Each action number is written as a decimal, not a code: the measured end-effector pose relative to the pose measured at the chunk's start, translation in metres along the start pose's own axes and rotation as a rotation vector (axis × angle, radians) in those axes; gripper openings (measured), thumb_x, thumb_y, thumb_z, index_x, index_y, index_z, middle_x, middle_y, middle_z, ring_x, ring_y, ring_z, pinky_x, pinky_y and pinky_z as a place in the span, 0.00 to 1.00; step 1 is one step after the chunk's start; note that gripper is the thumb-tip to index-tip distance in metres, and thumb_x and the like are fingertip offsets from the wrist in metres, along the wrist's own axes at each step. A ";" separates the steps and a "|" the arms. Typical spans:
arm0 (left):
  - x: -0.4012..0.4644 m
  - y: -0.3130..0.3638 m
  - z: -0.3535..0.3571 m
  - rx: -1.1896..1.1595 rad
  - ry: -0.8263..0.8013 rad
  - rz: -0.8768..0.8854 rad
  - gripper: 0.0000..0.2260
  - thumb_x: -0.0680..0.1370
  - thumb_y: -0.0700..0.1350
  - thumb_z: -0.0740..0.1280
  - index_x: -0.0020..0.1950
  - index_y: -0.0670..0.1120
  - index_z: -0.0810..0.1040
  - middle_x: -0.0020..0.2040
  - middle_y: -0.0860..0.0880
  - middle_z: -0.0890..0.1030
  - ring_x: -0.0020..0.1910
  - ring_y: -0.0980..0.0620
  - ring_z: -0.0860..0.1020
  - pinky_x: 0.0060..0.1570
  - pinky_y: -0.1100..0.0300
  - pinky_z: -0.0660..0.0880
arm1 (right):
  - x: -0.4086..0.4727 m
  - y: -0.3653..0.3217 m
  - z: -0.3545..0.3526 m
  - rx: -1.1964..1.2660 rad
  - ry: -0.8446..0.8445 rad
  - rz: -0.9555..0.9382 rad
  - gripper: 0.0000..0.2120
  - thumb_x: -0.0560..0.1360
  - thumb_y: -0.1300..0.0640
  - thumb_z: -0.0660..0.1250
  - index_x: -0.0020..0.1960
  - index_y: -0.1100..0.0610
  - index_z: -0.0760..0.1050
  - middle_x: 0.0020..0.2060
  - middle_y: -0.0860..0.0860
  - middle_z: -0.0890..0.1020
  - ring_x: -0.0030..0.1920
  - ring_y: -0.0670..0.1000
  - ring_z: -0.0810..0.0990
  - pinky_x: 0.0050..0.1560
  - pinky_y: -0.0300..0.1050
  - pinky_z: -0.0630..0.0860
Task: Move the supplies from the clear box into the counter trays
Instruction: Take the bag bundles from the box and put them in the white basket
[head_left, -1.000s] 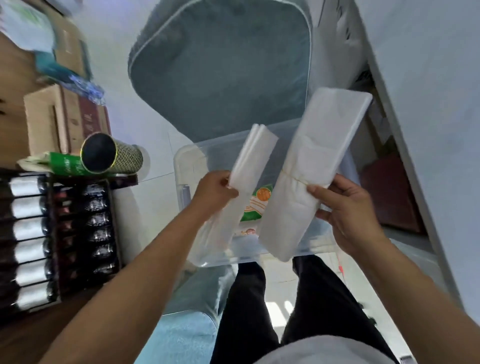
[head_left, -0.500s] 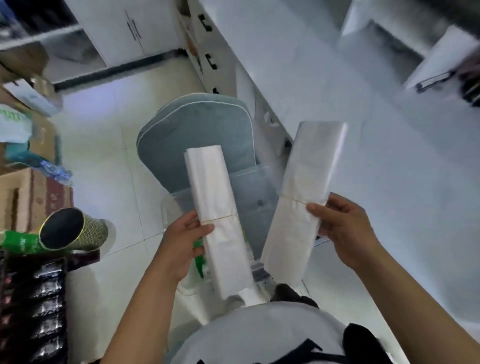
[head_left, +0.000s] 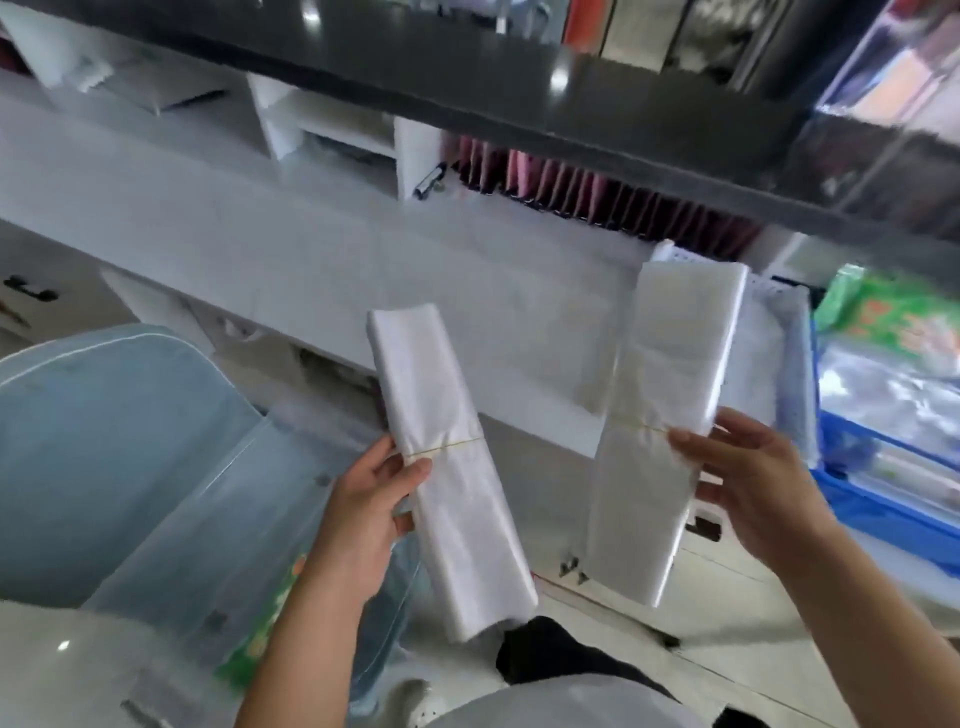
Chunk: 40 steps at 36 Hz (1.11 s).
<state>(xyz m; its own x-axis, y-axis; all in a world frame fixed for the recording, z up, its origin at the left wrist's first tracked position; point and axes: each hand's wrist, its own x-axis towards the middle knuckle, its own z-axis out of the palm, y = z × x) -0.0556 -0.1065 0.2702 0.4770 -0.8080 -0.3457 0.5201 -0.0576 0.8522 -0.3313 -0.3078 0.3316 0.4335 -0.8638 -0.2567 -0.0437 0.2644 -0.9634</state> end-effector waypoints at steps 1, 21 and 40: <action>0.004 0.001 0.013 0.025 -0.031 0.000 0.21 0.69 0.45 0.76 0.62 0.53 0.81 0.58 0.46 0.84 0.51 0.49 0.84 0.37 0.59 0.79 | -0.005 -0.004 -0.017 0.015 0.039 -0.018 0.19 0.63 0.57 0.77 0.54 0.55 0.83 0.49 0.56 0.87 0.45 0.54 0.86 0.39 0.48 0.81; 0.114 -0.002 0.264 0.398 -0.216 -0.075 0.16 0.75 0.37 0.70 0.59 0.54 0.82 0.51 0.44 0.86 0.45 0.48 0.85 0.35 0.58 0.80 | 0.021 -0.009 -0.226 0.218 0.293 -0.067 0.15 0.67 0.60 0.73 0.54 0.57 0.83 0.49 0.58 0.86 0.44 0.55 0.86 0.36 0.47 0.82; 0.271 -0.002 0.389 0.966 -0.192 -0.112 0.21 0.77 0.31 0.65 0.69 0.45 0.74 0.48 0.46 0.82 0.40 0.48 0.82 0.36 0.55 0.82 | 0.061 -0.024 -0.257 0.260 0.396 -0.031 0.12 0.72 0.63 0.71 0.56 0.60 0.82 0.51 0.64 0.84 0.51 0.65 0.83 0.51 0.61 0.82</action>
<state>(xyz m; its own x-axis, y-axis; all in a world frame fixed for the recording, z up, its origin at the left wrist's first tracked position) -0.2031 -0.5538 0.3272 0.2926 -0.8451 -0.4475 -0.2866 -0.5240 0.8021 -0.5347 -0.4769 0.3196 0.0520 -0.9567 -0.2865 0.2125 0.2909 -0.9329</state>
